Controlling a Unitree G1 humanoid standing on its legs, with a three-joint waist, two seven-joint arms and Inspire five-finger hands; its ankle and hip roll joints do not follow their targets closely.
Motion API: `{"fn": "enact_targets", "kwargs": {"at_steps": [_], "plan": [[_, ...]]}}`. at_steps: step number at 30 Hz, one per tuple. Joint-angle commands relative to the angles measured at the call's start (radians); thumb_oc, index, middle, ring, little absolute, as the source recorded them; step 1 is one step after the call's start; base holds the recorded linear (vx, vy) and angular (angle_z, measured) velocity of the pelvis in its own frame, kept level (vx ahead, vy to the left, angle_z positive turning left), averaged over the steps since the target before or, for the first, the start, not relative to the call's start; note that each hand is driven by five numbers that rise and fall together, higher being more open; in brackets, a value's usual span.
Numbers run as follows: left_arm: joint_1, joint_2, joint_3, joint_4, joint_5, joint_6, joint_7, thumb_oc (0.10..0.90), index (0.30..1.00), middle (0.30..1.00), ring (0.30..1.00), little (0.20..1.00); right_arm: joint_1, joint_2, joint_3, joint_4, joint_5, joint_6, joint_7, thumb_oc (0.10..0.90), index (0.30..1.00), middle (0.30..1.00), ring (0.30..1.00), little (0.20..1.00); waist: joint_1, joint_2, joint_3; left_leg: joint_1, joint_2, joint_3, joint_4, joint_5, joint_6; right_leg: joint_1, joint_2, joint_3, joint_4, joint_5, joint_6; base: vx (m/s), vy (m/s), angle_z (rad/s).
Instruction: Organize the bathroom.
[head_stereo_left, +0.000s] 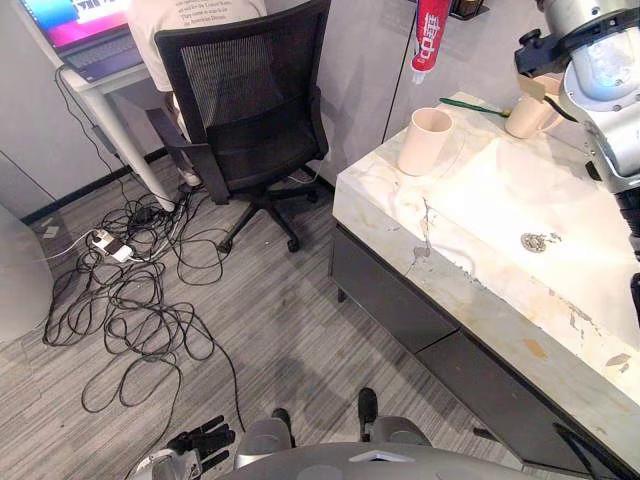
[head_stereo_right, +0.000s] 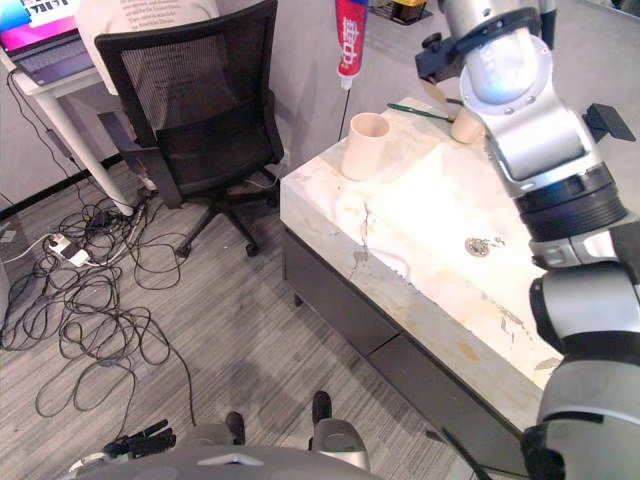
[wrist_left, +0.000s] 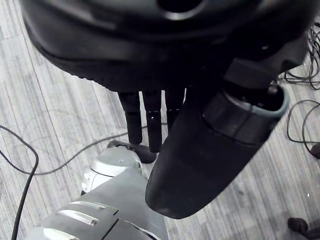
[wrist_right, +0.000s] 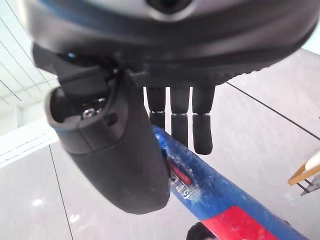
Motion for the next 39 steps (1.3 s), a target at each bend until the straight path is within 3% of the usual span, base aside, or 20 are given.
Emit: {"fn": "enact_targets", "kwargs": {"at_steps": [1, 18, 39], "plan": [[0.026, 0.09, -0.02, -0.005, -0.036, -0.018, 0.004, 0.626, 0.639, 0.639, 0.639, 0.639, -0.141, -0.006, -0.07, 0.053, -0.027, -0.051, -0.095, 0.4, 0.3, 0.3, 0.3, 0.3, 0.034, 0.009, -0.061, 0.039, -0.019, 0.107, -0.009, -0.058, 0.037, -0.033, 0.004, 0.013, 0.074, -0.148, 0.067, 0.04, -0.072, 0.11], [0.051, 0.088, -0.025, -0.017, -0.009, -0.017, 0.0, 0.623, 0.634, 0.634, 0.634, 0.634, -0.233, -0.037, 0.019, 0.252, 0.028, -0.087, -0.096, 0.4, 0.3, 0.3, 0.3, 0.3, 0.041, 0.015, -0.074, 0.035, 0.052, 0.087, -0.009, -0.021, -0.016, 0.0, 0.028, -0.013, 0.04, -0.162, 0.035, 0.04, -0.091, 0.08], [0.02, 0.077, -0.045, -0.012, -0.032, -0.041, -0.036, 0.624, 0.636, 0.636, 0.636, 0.636, -0.198, 0.003, -0.003, 0.266, 0.004, -0.059, -0.058, 0.4, 0.3, 0.3, 0.3, 0.3, 0.005, 0.051, -0.04, 0.026, 0.047, 0.088, -0.001, -0.022, -0.024, -0.039, 0.011, 0.007, 0.081, -0.173, 0.026, -0.01, 0.01, 0.02]]}}
